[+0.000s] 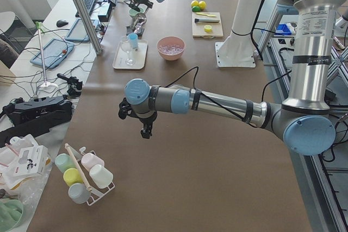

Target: Put ice in cup with scoop

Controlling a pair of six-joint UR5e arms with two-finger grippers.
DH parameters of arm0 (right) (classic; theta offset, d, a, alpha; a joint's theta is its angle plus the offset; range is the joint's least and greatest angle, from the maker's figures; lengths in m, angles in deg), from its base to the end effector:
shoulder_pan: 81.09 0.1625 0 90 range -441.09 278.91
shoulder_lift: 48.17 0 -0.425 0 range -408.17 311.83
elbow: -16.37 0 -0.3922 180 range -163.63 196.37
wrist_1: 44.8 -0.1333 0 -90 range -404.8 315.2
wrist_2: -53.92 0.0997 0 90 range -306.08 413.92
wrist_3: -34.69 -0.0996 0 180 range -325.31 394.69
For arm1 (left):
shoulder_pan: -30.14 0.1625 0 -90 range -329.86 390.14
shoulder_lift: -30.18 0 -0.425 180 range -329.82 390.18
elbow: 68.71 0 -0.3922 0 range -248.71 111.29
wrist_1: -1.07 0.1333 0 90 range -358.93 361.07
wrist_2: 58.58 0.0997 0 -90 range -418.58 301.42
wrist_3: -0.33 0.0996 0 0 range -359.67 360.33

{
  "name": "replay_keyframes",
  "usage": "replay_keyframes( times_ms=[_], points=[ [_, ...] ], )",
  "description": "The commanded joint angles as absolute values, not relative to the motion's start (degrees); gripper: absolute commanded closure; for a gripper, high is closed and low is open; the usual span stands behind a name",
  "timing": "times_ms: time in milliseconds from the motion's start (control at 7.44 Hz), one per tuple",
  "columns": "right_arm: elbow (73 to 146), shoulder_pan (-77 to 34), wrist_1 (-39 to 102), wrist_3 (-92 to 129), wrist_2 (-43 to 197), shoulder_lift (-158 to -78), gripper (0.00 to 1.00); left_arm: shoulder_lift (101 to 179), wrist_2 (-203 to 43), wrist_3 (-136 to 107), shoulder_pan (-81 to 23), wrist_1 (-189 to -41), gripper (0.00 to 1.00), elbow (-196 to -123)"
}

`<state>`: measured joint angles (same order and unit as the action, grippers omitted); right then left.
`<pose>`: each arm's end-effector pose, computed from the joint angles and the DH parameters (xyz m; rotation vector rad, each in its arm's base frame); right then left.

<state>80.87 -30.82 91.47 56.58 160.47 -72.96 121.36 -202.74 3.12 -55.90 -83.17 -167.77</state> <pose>-0.4151 -0.6636 0.1964 -0.1646 -0.2802 -1.0500 -0.0180 -0.5011 0.5680 0.0627 0.9463 0.1458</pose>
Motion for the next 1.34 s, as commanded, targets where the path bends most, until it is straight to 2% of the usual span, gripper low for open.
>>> replay_keyframes(
  times_ms=[0, 672, 806, 941, 1075, 1210],
  points=[
    [79.39, -31.07, 91.61, 56.58, 159.83, -71.9, 1.0, 121.41, -191.61, 2.88, -59.42, -83.22, 0.02, -165.48],
    [80.08, -31.43, 91.87, 56.66, 159.04, -72.08, 1.0, 121.41, -190.94, 3.32, -59.51, -83.48, 0.02, -159.42],
    [83.92, -31.34, 93.79, 56.49, 159.38, -73.56, 1.0, 121.41, -191.03, 3.32, -59.51, -83.48, 0.02, -159.41],
    [93.53, -29.77, 95.98, 54.4, 161.21, -78.79, 1.0, 121.59, -191.03, 3.32, -59.51, -83.48, 0.02, -159.41],
    [107.28, -28.63, 95.57, 48.03, 163.06, -88.68, 1.0, 121.68, -191.03, 3.32, -59.51, -83.48, 0.01, -159.41],
    [118.04, -26.7, 94.0, 40.31, 166.3, -97.83, 1.0, 121.68, -191.03, 3.32, -59.51, -83.48, 0.02, -159.5]
  ],
)
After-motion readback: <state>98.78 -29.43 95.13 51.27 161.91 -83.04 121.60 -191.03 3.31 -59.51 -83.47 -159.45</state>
